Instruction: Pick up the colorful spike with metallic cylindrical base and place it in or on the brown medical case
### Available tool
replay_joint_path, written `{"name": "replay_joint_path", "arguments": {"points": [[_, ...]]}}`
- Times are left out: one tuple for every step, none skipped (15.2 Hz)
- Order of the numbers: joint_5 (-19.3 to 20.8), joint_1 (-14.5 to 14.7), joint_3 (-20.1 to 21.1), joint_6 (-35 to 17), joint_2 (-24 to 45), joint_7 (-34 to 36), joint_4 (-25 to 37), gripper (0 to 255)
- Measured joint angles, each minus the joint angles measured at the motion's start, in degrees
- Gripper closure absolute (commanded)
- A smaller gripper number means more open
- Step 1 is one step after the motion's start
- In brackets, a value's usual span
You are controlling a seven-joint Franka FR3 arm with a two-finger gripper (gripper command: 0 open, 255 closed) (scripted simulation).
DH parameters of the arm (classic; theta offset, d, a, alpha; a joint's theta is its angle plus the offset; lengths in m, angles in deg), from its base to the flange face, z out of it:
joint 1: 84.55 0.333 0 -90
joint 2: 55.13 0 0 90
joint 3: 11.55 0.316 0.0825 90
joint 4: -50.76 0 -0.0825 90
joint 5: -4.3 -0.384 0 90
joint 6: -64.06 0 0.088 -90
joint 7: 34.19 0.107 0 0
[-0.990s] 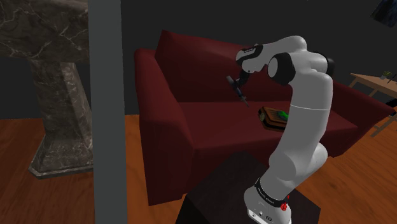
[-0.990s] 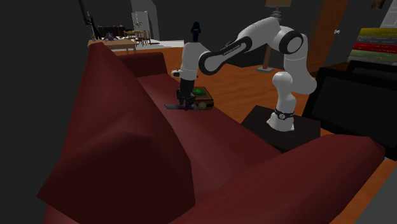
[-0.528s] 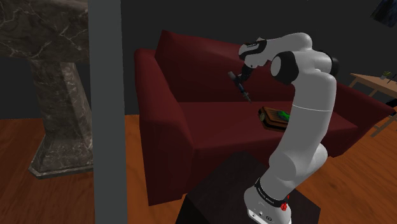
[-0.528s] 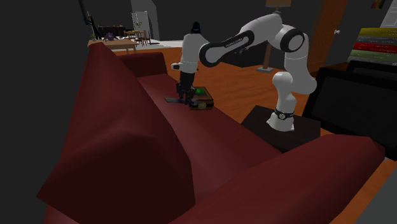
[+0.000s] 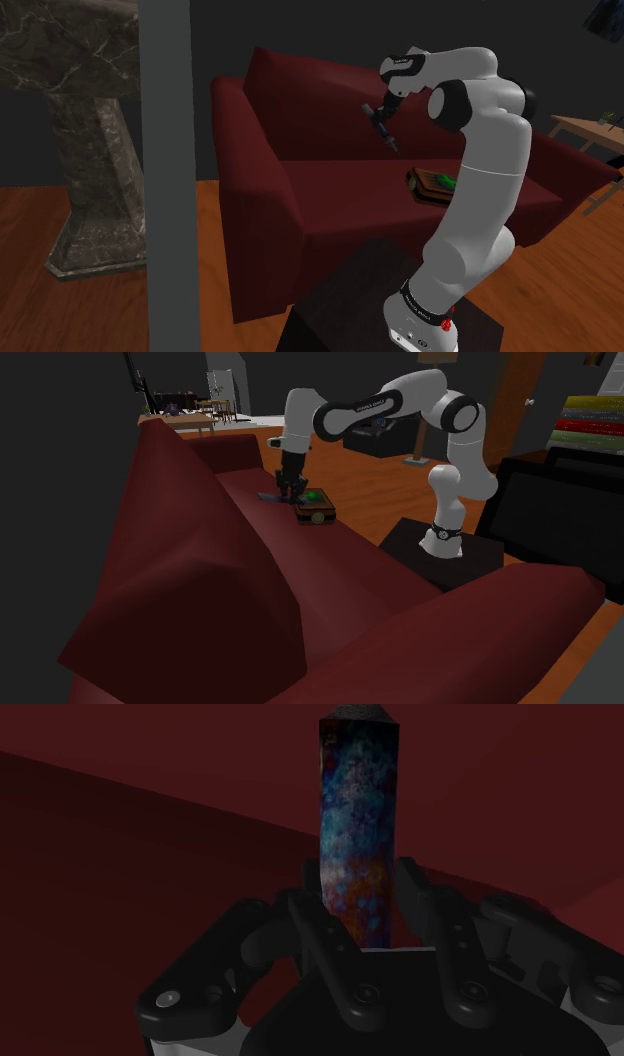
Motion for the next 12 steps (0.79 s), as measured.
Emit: {"name": "replay_joint_path", "arguments": {"points": [[0.08,-0.04,-0.04,0.67,-0.04,0.12,0.64,255],[0.15,-0.02,-0.05,1.17,-0.04,0.28,1.15,255],[0.44,-0.04,-0.28,1.02,-0.99,-0.12,0.08,255],[0.60,-0.32,-0.58,0.81,-1.80,-0.81,-0.94,255],[0.78,-0.68,-0.93,0.54,-2.73,-1.68,-2.15,255],[0.92,-1.18,-1.31,0.57,-3.54,-2.63,-2.96,255],[0.85,-1.71,-1.61,0.16,-3.98,-3.62,-3.86,255],[0.80,-2.34,-1.97,-0.10,-4.51,-4.78,-4.74,255],[0.97,-2.87,-2.41,-0.27,-5.44,-5.88,-5.89,255],[1.31,-3.23,-2.83,-0.08,-6.44,-6.66,-6.67,255],[1.20,-4.13,-3.34,-0.26,-7.04,-8.20,-7.54,255],[1.35,-4.70,-3.78,-0.09,-7.74,-9.23,-8.13,255]]}}
